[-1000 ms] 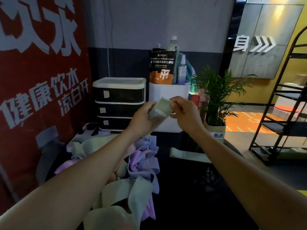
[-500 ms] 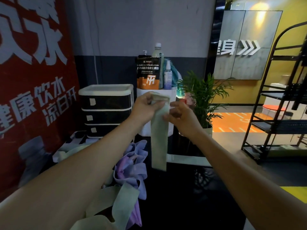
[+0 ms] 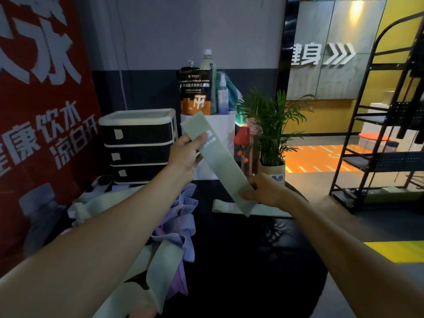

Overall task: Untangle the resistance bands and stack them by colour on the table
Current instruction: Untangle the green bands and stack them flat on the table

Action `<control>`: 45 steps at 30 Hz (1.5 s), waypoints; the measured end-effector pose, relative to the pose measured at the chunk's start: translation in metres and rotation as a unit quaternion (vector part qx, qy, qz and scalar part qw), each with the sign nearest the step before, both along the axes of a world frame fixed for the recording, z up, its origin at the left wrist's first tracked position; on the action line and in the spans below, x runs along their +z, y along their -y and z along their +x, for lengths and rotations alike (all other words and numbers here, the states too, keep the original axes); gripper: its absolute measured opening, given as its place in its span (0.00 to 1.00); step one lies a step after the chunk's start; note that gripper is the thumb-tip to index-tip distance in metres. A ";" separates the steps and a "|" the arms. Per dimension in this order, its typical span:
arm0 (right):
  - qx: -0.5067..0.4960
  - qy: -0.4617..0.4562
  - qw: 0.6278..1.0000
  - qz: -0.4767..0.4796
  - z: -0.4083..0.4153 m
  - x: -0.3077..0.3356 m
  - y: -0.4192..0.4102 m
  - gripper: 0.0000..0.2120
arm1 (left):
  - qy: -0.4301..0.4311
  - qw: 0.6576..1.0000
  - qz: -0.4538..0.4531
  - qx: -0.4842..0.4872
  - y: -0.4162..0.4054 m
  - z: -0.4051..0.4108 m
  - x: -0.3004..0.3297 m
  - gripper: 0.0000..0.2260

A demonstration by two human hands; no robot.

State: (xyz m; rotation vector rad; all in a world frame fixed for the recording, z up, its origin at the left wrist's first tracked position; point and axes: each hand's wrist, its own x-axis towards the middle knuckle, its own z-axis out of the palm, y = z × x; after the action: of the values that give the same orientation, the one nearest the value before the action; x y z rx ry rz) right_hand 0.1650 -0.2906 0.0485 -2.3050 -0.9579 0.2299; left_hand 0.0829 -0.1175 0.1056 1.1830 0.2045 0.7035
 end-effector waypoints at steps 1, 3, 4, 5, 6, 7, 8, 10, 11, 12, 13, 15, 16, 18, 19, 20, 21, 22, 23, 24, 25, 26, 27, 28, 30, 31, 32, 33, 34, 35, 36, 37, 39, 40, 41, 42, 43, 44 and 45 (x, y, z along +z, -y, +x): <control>-0.003 0.015 0.999 -0.033 0.003 -0.003 0.005 0.13 | 0.000 1.000 -0.015 0.004 -0.001 0.001 -0.004 0.05; -0.011 0.016 0.997 -0.080 0.012 -0.011 0.017 0.11 | 0.001 0.999 -0.041 0.014 -0.006 0.004 -0.012 0.05; -0.018 0.009 0.996 -0.085 0.017 -0.017 0.024 0.09 | -0.004 0.999 -0.049 0.019 -0.009 0.005 -0.016 0.05; -0.026 0.001 0.997 -0.077 0.021 -0.023 0.031 0.08 | -0.015 0.998 -0.052 0.024 -0.012 0.007 -0.020 0.05; -0.039 -0.009 0.997 -0.060 0.024 -0.028 0.038 0.06 | -0.032 0.998 -0.053 0.030 -0.013 0.008 -0.025 0.05; -0.056 -0.018 0.997 -0.046 0.027 -0.031 0.045 0.04 | -0.054 0.997 -0.052 0.034 -0.014 0.009 -0.030 0.05; -0.074 -0.029 0.996 -0.037 0.030 -0.035 0.051 0.05 | -0.074 0.995 -0.054 0.037 -0.014 0.011 -0.036 0.05; -0.103 -0.053 0.993 -0.019 0.038 -0.043 0.063 0.04 | -0.100 0.992 -0.062 0.041 -0.015 0.016 -0.049 0.05; -0.120 -0.061 0.991 -0.005 0.041 -0.047 0.068 0.04 | -0.107 0.991 -0.064 0.047 -0.015 0.019 -0.055 0.05; -0.141 -0.069 0.988 0.016 0.046 -0.051 0.073 0.04 | -0.116 0.990 -0.065 0.055 -0.016 0.023 -0.062 0.05; -0.167 -0.080 0.982 0.047 0.050 -0.054 0.078 0.06 | -0.129 0.987 -0.065 0.063 -0.017 0.026 -0.068 0.04; -0.220 -0.094 0.965 0.104 0.059 -0.061 0.087 0.10 | -0.157 0.983 -0.060 0.072 -0.015 0.033 -0.079 0.04; -0.245 -0.091 0.958 0.117 0.064 -0.064 0.090 0.11 | -0.171 0.981 -0.053 0.072 -0.013 0.037 -0.084 0.04; -0.289 -0.082 0.946 0.123 0.076 -0.070 0.096 0.11 | -0.202 0.977 -0.034 0.065 -0.010 0.046 -0.094 0.08; -0.310 -0.077 0.940 0.124 0.082 -0.073 0.097 0.12 | -0.220 0.973 -0.022 0.061 -0.009 0.051 -0.100 0.09; -0.332 -0.072 0.932 0.125 0.087 -0.077 0.099 0.12 | -0.240 0.969 -0.008 0.058 -0.009 0.056 -0.106 0.10; -0.352 -0.064 0.925 0.125 0.092 -0.080 0.100 0.12 | -0.260 0.964 0.010 0.056 -0.010 0.061 -0.112 0.10; -0.369 -0.057 0.919 0.126 0.097 -0.083 0.100 0.12 | -0.280 0.958 0.031 0.054 -0.011 0.067 -0.119 0.10; -0.381 -0.049 0.914 0.127 0.101 -0.087 0.101 0.12 | -0.296 0.952 0.057 0.056 -0.011 0.071 -0.125 0.09; -0.390 -0.044 0.910 0.130 0.104 -0.090 0.100 0.13 | -0.311 0.945 0.087 0.060 -0.012 0.075 -0.131 0.09; -0.398 -0.038 0.907 0.132 0.108 -0.093 0.100 0.13 | -0.324 0.936 0.119 0.065 -0.014 0.079 -0.136 0.09; -0.403 -0.030 0.905 0.131 0.112 -0.097 0.099 0.12 | -0.337 0.927 0.150 0.070 -0.016 0.082 -0.141 0.09; -0.406 -0.019 0.905 0.127 0.115 -0.100 0.098 0.12 | -0.349 0.917 0.179 0.075 -0.018 0.085 -0.145 0.08; -0.407 -0.006 0.906 0.119 0.118 -0.103 0.097 0.11 | -0.357 0.909 0.201 0.079 -0.020 0.087 -0.148 0.08; -0.403 0.015 0.908 0.111 0.123 -0.108 0.095 0.10 | -0.365 0.899 0.227 0.087 -0.021 0.091 -0.153 0.09; -0.402 0.020 0.909 0.110 0.125 -0.111 0.094 0.10 | -0.368 0.893 0.242 0.091 -0.020 0.093 -0.155 0.10; -0.402 0.024 0.909 0.110 0.128 -0.114 0.093 0.09 | -0.372 0.887 0.255 0.096 -0.019 0.094 -0.157 0.11; -0.403 0.026 0.908 0.110 0.130 -0.117 0.092 0.09 | -0.379 0.879 0.271 0.101 -0.019 0.096 -0.159 0.12; -0.402 0.029 0.909 0.109 0.131 -0.120 0.092 0.09 | -0.387 0.872 0.282 0.106 -0.018 0.097 -0.161 0.13; -0.400 0.031 0.910 0.107 0.132 -0.122 0.091 0.09 | -0.391 0.865 0.295 0.109 -0.018 0.098 -0.162 0.13; -0.397 0.034 0.911 0.103 0.133 -0.124 0.090 0.09 | -0.399 0.857 0.306 0.109 -0.018 0.099 -0.163 0.12; -0.396 0.039 0.913 0.096 0.133 -0.126 0.089 0.10 | -0.408 0.848 0.319 0.111 -0.019 0.099 -0.165 0.12; -0.392 0.054 0.915 0.079 0.134 -0.129 0.088 0.11 | -0.418 0.837 0.334 0.112 -0.020 0.099 -0.168 0.13; -0.389 0.062 0.916 0.072 0.135 -0.130 0.087 0.11 | -0.421 0.835 0.336 0.111 -0.021 0.100 -0.170 0.13; -0.387 0.069 0.917 0.067 0.134 -0.131 0.086 0.11 | -0.422 0.833 0.339 0.112 -0.021 0.100 -0.171 0.14; -0.387 0.076 0.917 0.062 0.134 -0.132 0.085 0.10 | -0.424 0.833 0.337 0.114 -0.021 0.100 -0.173 0.14; -0.387 0.082 0.917 0.055 0.134 -0.133 0.085 0.10 | -0.424 0.833 0.337 0.115 -0.021 0.100 -0.174 0.14; -0.386 0.088 0.917 0.046 0.133 -0.133 0.084 0.10 | -0.425 0.833 0.335 0.114 -0.021 0.099 -0.175 0.15; -0.385 0.093 0.918 0.035 0.132 -0.133 0.084 0.11 | -0.427 0.833 0.333 0.110 -0.021 0.099 -0.175 0.14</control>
State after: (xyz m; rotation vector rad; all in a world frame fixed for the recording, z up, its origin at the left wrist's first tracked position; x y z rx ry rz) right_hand 0.2971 -0.3745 -0.0843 -2.4702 -0.0774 -0.3537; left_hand 0.1820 -0.0970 -0.0697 2.1374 0.9137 0.3903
